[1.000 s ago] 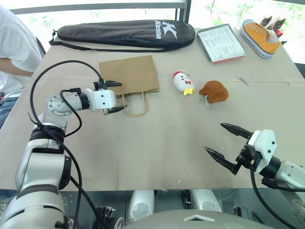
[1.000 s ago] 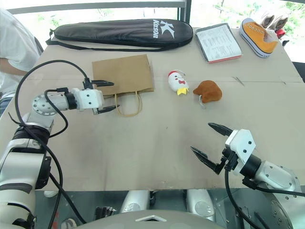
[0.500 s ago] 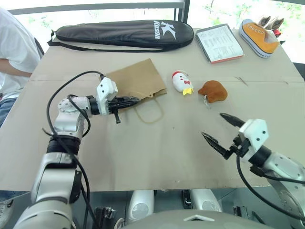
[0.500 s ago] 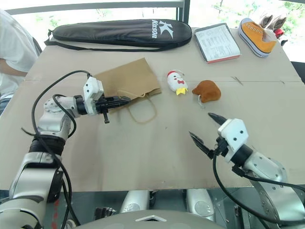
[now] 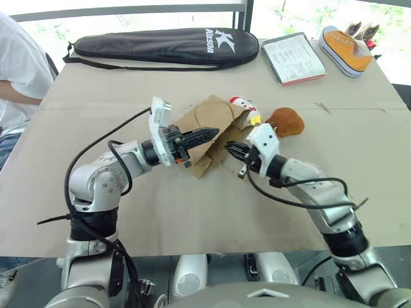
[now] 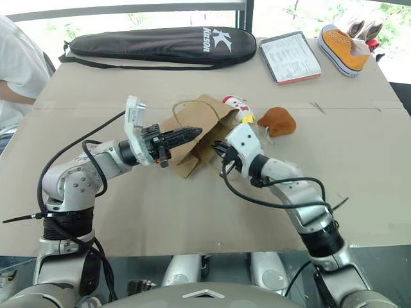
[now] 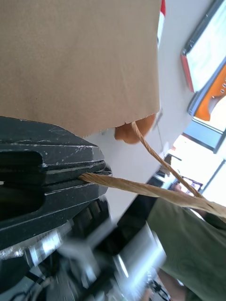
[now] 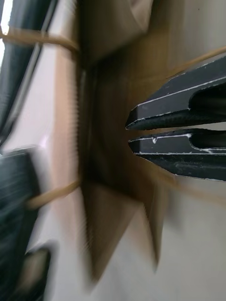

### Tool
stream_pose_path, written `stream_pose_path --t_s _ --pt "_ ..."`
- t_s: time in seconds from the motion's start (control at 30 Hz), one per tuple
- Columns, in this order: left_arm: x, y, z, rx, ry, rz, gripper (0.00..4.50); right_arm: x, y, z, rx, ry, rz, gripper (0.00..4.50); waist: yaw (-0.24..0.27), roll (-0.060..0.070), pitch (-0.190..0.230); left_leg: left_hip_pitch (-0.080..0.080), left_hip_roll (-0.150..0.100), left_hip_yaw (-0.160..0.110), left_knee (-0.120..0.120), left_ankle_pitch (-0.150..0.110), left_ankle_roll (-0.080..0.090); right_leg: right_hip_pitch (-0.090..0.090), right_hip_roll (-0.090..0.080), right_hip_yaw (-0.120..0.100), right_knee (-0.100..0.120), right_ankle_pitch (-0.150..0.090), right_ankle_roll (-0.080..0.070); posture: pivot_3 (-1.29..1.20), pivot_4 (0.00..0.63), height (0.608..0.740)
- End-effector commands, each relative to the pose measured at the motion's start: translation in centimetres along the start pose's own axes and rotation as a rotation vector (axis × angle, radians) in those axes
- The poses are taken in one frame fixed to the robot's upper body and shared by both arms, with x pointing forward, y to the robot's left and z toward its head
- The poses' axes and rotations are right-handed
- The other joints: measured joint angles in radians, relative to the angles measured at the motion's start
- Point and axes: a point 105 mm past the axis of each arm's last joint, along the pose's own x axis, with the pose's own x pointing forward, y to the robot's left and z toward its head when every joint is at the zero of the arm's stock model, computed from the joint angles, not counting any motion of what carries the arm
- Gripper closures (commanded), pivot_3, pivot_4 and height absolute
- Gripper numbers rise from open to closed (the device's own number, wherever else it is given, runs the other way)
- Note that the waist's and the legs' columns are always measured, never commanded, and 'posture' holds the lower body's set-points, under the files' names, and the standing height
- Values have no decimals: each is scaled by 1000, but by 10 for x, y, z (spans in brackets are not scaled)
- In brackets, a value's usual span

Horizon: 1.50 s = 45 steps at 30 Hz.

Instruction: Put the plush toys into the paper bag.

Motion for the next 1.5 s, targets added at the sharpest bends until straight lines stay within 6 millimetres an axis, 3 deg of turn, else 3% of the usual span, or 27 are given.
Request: stream_pose_path --t_s 0.03,0.27,0.37,0.47,0.67,0.83,0.93,1.03,1.13,1.27,1.37,1.4,1.5 --pt "0 -15 11 -7 -46 -45 4500 18 0 4 -29 -43 41 4463 0 0 0 0 0 0 0 0 0 0 0 0 0 0 0 0 150 740" --pt "1 -18 9 -61 -97 0 4500 58 7 -8 59 -95 99 4463 -7 0 0 1 0 0 0 0 0 0 0 0 2 0 0 0 150 740" --pt "-1 -17 8 -73 -121 32 4500 67 16 -25 80 -68 122 4463 -5 0 0 1 0 0 0 0 0 0 0 0 2 0 0 0 150 740" --pt "-7 -9 21 -85 -193 91 4500 69 25 -45 72 -25 150 4463 -6 -1 -1 1 0 0 0 0 0 0 -1 0 2 0 0 0 150 740" --pt "-38 14 75 -84 -387 229 4500 61 25 -72 53 63 164 4463 -7 -1 -1 3 0 -2 2 0 -1 0 0 0 6 0 0 0 150 740" --pt "-44 10 77 -63 -367 236 4500 60 17 -72 42 66 137 4463 -6 -2 -2 3 -1 -3 2 0 -1 1 -1 1 6 0 0 0 150 740" --pt "-43 9 65 -34 -307 249 4500 60 10 -60 18 24 105 4463 -7 -2 -2 3 -2 -5 2 0 -1 1 -1 1 6 0 0 0 150 740" --pt "-46 16 55 6 -268 307 4500 56 1 -29 56 -74 82 4463 -3 -1 -1 3 -2 -7 2 0 -1 1 -1 0 6 0 0 0 150 740" --pt "-57 29 44 42 -226 390 4500 38 0 17 29 -199 143 3659 -2 0 0 1 -2 -8 2 0 -1 0 -2 1 5 0 0 0 150 740" --pt "-68 38 49 76 -254 451 4500 13 0 66 -4 -294 166 1807 -3 1 2 0 -3 -9 1 0 -1 -2 -2 0 5 0 0 0 150 740" --pt "-76 42 53 99 -272 490 4500 -5 -12 104 -54 -357 103 316 -6 2 2 1 -2 -10 -1 0 -1 -2 -1 -1 5 0 -1 0 150 740" --pt "-78 42 53 107 -272 496 4500 -9 -18 112 -55 -362 90 39 -6 2 2 1 -2 -10 -2 0 -1 -3 -1 0 5 0 -1 0 150 740" --pt "-83 40 51 119 -273 512 4500 -5 -49 117 -65 -270 -34 39 -7 2 2 1 -2 -10 -2 0 -1 -3 -1 0 4 0 -1 0 150 740"
